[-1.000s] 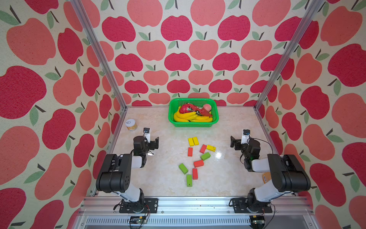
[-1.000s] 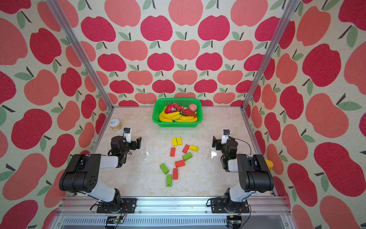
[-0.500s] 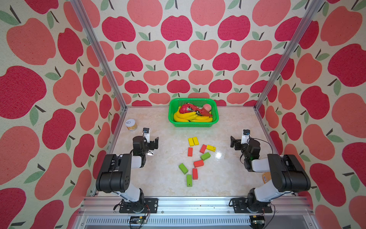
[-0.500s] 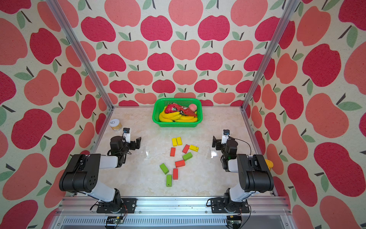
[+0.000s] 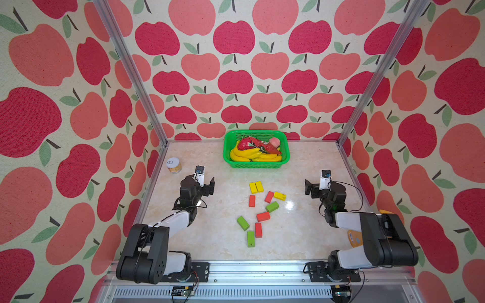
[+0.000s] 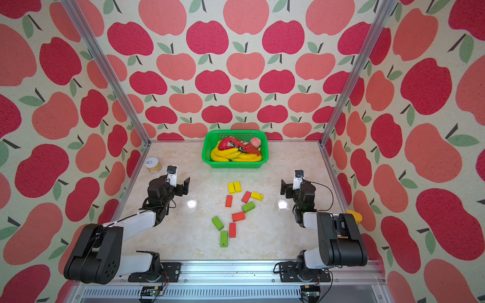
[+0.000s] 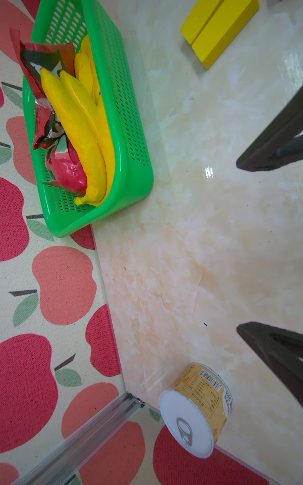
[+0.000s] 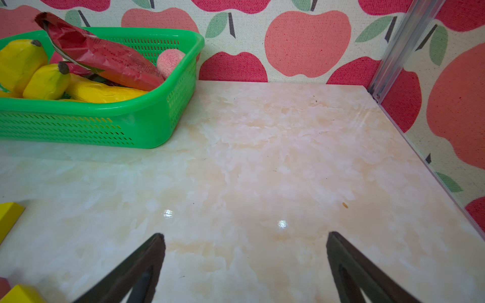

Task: Assemble the letter k with building blocks
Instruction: Pick up the building block from the center of the board.

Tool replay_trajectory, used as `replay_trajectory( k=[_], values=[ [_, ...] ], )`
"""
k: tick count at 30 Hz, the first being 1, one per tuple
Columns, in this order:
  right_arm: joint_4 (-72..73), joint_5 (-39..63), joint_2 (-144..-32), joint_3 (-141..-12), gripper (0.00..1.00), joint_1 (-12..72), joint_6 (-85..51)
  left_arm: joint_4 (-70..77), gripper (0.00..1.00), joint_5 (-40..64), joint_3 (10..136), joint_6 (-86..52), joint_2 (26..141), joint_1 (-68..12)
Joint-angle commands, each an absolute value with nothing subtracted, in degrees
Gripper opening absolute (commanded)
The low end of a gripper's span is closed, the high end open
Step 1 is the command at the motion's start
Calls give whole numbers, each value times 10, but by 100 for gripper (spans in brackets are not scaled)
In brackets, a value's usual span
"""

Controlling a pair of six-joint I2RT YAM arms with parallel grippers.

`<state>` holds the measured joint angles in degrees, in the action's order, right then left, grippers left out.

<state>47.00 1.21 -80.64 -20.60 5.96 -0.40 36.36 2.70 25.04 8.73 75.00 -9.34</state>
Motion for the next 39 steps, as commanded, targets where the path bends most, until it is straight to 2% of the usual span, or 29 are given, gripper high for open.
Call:
replay_trajectory(
  k=[1,6,8,11,16,21,27,32,36,39],
  values=[
    [378,-43,-776,-236,99,106,22,301,92,-54,272,69,720,-110],
    [369,-187,-762,-259,99,207,67,190,89,-77,307,11,677,-153],
    [312,-246,-760,-301,99,245,40,115,90,-59,348,-6,674,-177],
    [164,-212,-760,-380,99,267,-43,-10,90,-48,420,-28,688,-218],
    [71,-178,-783,-454,99,305,-216,-139,90,-25,502,-81,738,-272],
    [77,-55,-756,-448,99,339,-327,-208,88,103,564,-136,794,-272],
    [147,77,-662,-370,99,345,-359,-216,85,171,597,-179,854,-290],
    [131,154,-658,-385,99,341,-374,-232,82,154,658,-206,946,-323],
    [136,211,-712,-405,99,335,-388,-266,76,90,730,-233,1026,-361],
    [185,292,-751,-408,99,327,-421,-298,73,27,786,-251,1077,-390]
  ],
)
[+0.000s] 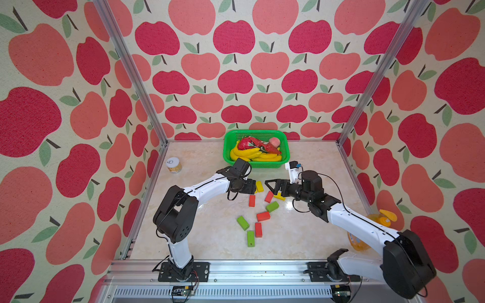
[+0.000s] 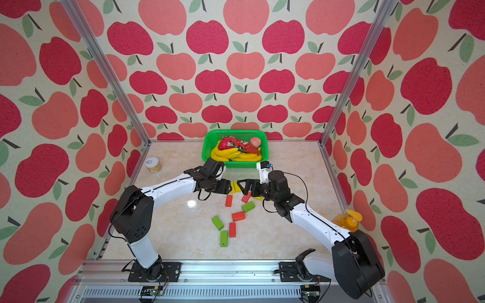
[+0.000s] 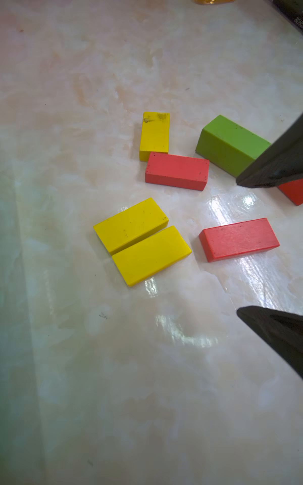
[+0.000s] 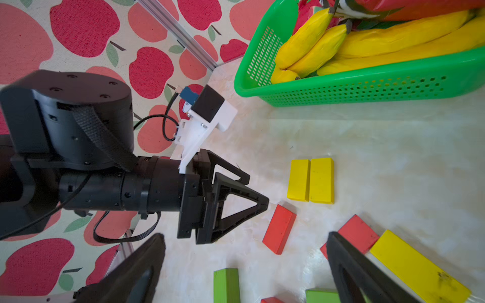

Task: Assemble the letter k with building blocks
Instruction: Pick up the building block from the center of the board.

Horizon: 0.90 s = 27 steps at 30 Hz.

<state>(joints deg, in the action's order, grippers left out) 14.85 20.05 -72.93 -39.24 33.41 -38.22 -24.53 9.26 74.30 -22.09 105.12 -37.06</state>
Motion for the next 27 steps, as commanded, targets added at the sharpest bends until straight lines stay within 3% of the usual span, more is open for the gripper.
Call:
replay_trajectory(
  k=[1,27],
  values=[
    [197,302,-759,-405,99,327,-428,-308,72,16,800,-259,1092,-397],
    [199,319,-765,-395,99,286,-451,-325,62,-20,875,-320,1187,-389]
  ],
)
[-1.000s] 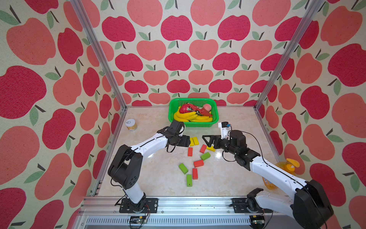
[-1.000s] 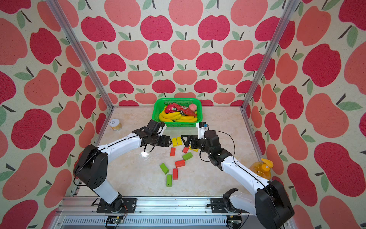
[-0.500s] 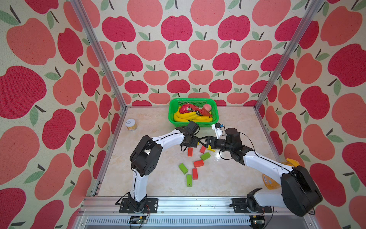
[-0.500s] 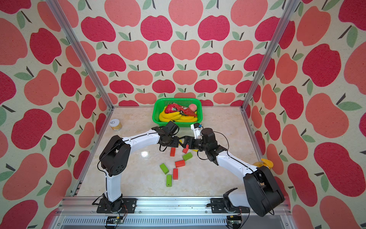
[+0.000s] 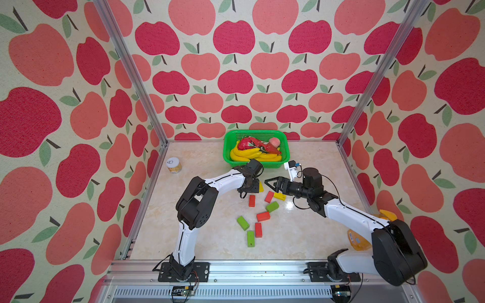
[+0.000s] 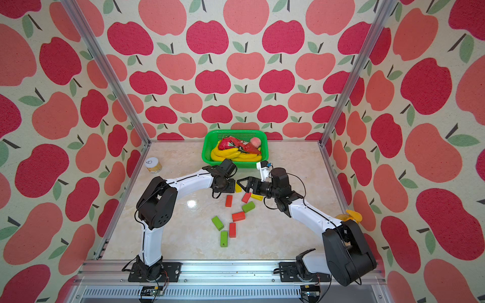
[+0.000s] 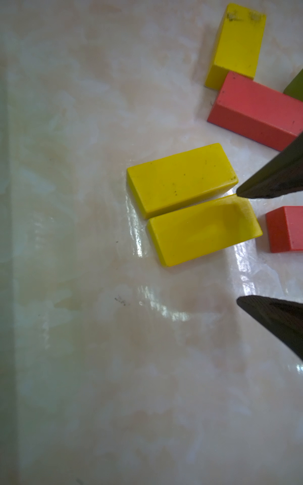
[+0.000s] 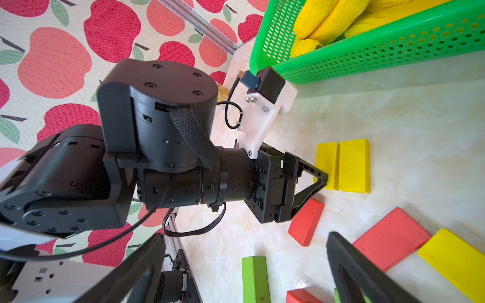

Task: Assemble the letter k with building blocks
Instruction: Pick up the building block from the center of the board.

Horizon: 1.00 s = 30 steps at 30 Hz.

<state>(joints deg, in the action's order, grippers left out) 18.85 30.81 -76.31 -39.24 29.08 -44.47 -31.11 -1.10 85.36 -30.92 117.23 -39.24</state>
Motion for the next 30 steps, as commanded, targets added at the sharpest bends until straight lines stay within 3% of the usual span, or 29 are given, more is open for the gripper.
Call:
replay_trajectory(
  k=[1,30],
  values=[
    [199,319,-765,-395,99,285,-451,-325,62,-17,877,-320,1189,-388],
    [195,324,-773,-396,99,277,-455,-356,61,-22,923,-323,1225,-388]
  ],
)
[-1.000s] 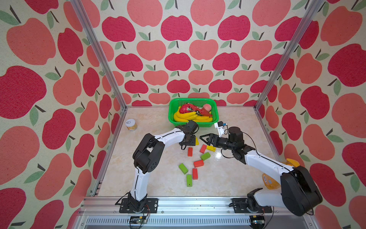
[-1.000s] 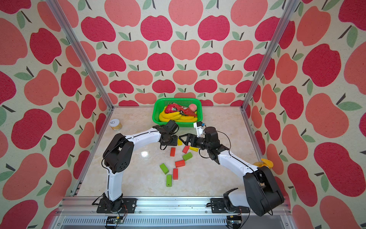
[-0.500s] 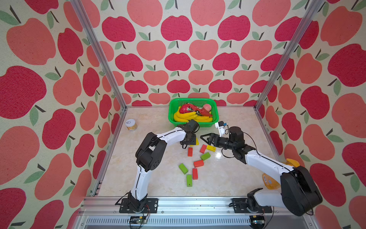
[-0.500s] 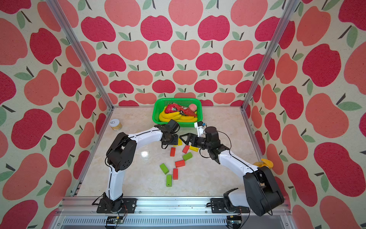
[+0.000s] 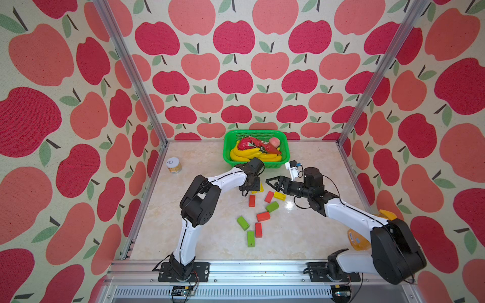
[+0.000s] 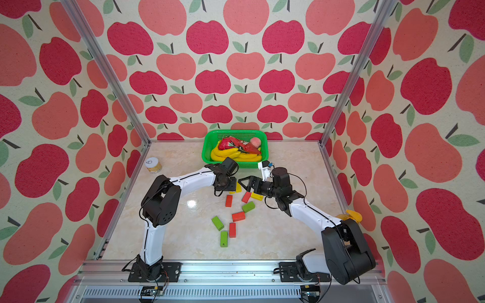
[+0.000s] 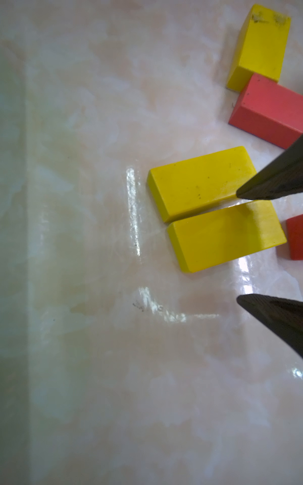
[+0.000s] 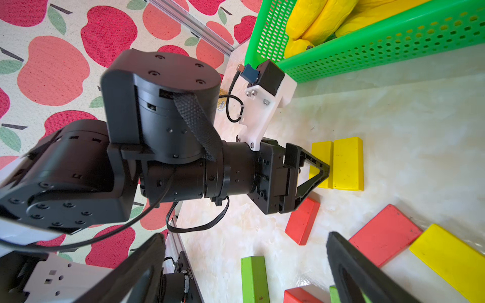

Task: Assemble the letter k with building blocks
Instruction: Pick up the building block from the center of the board.

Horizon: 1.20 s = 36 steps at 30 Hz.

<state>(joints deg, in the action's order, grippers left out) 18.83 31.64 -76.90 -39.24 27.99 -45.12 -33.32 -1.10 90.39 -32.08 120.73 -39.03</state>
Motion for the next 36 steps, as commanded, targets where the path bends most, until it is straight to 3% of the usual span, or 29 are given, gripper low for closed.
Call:
replay_trajectory(
  k=[1,24,32,36],
  values=[
    [196,325,-773,-396,99,277,-455,-359,61,-22,925,-323,1229,-387],
    [193,325,-771,-397,99,276,-455,-379,51,-29,937,-323,1250,-384],
    [193,323,-771,-396,99,275,-454,-392,30,-36,941,-315,1253,-381],
    [198,319,-767,-391,99,275,-460,-397,14,-38,936,-306,1244,-380]
  ],
)
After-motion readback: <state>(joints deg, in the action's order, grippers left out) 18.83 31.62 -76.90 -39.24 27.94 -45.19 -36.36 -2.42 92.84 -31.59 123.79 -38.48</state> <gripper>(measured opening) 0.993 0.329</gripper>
